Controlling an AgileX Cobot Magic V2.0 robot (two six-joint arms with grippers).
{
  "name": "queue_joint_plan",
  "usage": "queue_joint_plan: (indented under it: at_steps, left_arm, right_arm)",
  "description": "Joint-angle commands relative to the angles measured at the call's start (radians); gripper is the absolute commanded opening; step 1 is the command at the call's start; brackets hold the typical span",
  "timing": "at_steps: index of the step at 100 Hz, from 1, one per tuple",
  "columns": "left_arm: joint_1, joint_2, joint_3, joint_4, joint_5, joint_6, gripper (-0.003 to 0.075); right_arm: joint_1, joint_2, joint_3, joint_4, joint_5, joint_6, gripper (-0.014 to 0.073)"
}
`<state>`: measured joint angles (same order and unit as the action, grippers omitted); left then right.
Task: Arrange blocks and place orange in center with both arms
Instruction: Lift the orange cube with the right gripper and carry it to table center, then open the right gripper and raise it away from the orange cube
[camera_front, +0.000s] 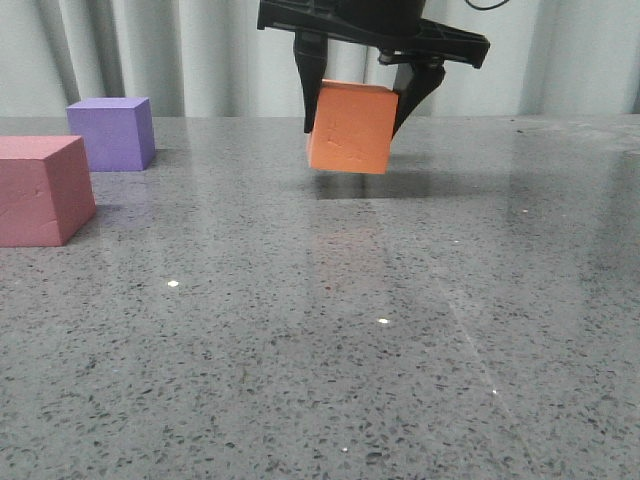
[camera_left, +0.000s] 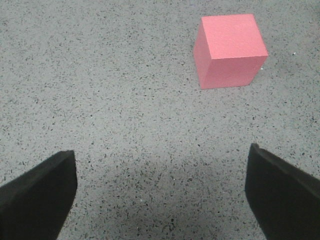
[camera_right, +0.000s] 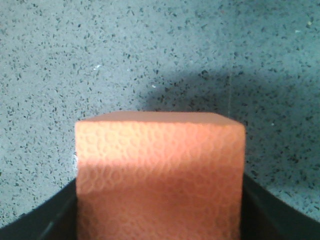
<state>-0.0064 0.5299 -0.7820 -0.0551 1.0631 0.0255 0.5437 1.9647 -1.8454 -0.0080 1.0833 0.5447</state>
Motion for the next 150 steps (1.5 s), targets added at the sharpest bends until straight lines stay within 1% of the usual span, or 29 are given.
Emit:
queue_joint_plan:
  at_steps: [1, 30, 95, 105, 117, 126, 136, 150]
  left_arm:
    - [-0.009, 0.013, -0.033, -0.016, -0.056, 0.000, 0.0639]
    - [-0.009, 0.013, -0.033, -0.016, -0.056, 0.000, 0.0639]
    - [-0.009, 0.013, -0.033, -0.016, -0.056, 0.000, 0.0639]
    - [-0.009, 0.013, -0.033, -0.016, -0.055, 0.000, 0.0639]
    - [-0.009, 0.013, -0.033, -0.016, -0.055, 0.000, 0.0639]
    - [-0.009, 0.013, -0.033, -0.016, -0.053, 0.000, 0.0639]
    - [-0.009, 0.013, -0.033, -0.016, -0.051, 0.000, 0.0639]
    - [-0.009, 0.013, -0.033, -0.016, -0.049, 0.000, 0.0639]
  right_arm:
    - [-0.002, -0.057, -0.035, -0.012, -0.018, 0.001, 0.0356]
    - [0.000, -0.022, -0.033, 0.032, -0.012, 0.003, 0.0355]
    - [0.002, 0.013, -0.033, 0.036, 0.010, 0.003, 0.0360]
    - [0.002, 0.013, -0.033, 0.038, 0.013, 0.003, 0.0417]
    - [0.002, 0.013, -0.033, 0.038, 0.025, 0.003, 0.0540]
    - [0.002, 0.013, -0.033, 0.038, 0.031, 0.003, 0.0613]
    - [0.002, 0.013, -0.033, 0.038, 0.033, 0.003, 0.0636]
    - [0.002, 0.009, -0.033, 0.038, 0.032, 0.002, 0.0636]
